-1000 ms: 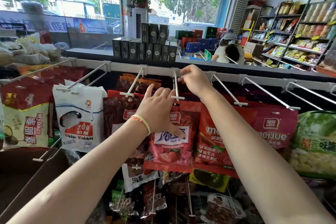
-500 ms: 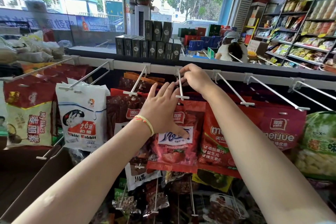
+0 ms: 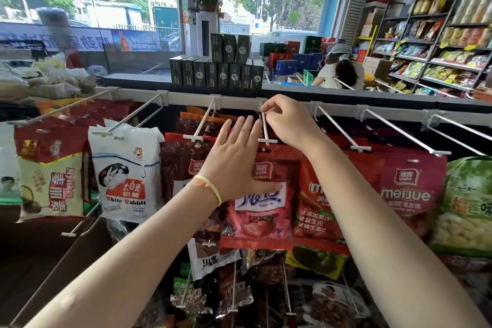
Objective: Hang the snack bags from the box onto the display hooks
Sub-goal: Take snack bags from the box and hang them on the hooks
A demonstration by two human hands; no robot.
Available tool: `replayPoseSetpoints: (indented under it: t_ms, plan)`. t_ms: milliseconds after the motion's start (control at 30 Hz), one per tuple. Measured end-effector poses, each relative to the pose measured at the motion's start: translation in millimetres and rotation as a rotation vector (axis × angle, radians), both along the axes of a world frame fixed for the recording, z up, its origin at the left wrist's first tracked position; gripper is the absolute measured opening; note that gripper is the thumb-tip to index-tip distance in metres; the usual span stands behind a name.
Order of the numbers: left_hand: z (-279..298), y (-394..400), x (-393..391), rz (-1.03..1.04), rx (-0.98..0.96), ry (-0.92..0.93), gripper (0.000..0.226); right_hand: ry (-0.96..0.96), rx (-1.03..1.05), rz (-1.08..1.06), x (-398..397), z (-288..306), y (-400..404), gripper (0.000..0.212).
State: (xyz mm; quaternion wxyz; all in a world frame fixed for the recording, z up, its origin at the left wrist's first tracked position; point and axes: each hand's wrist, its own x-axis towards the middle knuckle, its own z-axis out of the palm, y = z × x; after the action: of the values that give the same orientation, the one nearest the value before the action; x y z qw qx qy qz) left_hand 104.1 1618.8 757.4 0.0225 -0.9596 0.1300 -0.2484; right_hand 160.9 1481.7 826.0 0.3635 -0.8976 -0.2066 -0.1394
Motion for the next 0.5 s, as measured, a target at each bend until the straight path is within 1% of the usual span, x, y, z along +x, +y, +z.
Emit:
replayPoseSetpoints:
  t_ms: [67,133,167,200,233,300,367,400,433,467,500]
  plan:
    - [-7,6,-14,-0.068,-0.097,-0.156,0.097,-0.041,0.05,0.009,-11,2,-1,0.023]
    - [-10,14,-31,-0.213,-0.175,-0.375,0.059,-0.066,0.066,0.037,-23,9,3,0.023]
    - [-10,18,-42,-0.312,-0.216,-0.507,0.039,-0.073,0.04,0.058,-31,13,6,0.023]
    - [-7,24,-53,-0.388,-0.248,-0.624,0.024,-0.084,-0.006,0.083,-39,17,10,0.024]
    - [-4,32,-63,-0.426,-0.269,-0.714,0.019,-0.096,-0.072,0.108,-47,20,17,0.025]
    - [5,53,-76,-0.38,-0.3,-0.814,0.025,-0.163,-0.268,0.123,-58,21,32,0.026]
    - [12,79,-80,-0.213,-0.317,-0.804,0.026,-0.291,-0.479,0.081,-64,18,52,0.03]
    - [14,93,-78,-0.102,-0.306,-0.74,0.024,-0.316,-0.571,0.067,-67,17,61,0.03]
    - [17,107,-75,0.001,-0.277,-0.627,0.027,-0.309,-0.656,0.063,-70,17,69,0.03]
    - [20,119,-71,0.067,-0.225,-0.481,0.039,-0.274,-0.74,0.067,-72,17,77,0.03]
    - [24,129,-67,0.085,-0.159,-0.323,0.057,-0.21,-0.815,0.07,-73,18,82,0.034]
